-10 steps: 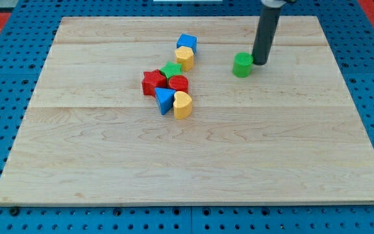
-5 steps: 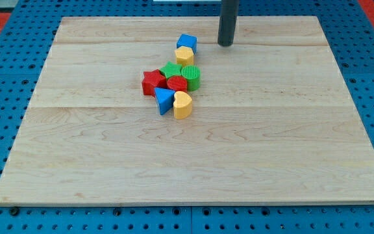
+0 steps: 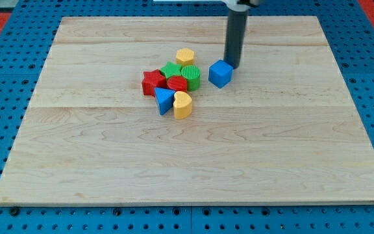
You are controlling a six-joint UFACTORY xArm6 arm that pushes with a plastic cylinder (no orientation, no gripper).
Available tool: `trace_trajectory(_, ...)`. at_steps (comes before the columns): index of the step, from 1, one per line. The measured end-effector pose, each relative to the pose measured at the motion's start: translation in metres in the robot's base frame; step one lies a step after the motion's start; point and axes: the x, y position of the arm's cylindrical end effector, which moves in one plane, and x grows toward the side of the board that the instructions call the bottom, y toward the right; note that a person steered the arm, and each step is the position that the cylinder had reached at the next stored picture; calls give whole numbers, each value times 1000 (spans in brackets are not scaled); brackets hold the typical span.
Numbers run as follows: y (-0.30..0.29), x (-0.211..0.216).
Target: Move the green circle cube and hexagon into the group of blocks
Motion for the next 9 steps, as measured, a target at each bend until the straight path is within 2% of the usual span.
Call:
trace_trajectory(1, 14, 6)
trace_trajectory(2, -5, 9)
trace_trajectory(4, -30, -11)
trace_trajectory(6, -30, 30)
trace_trajectory(7, 21, 45)
trace_trajectory(8, 30, 73)
trace_trajectory(9, -12, 72)
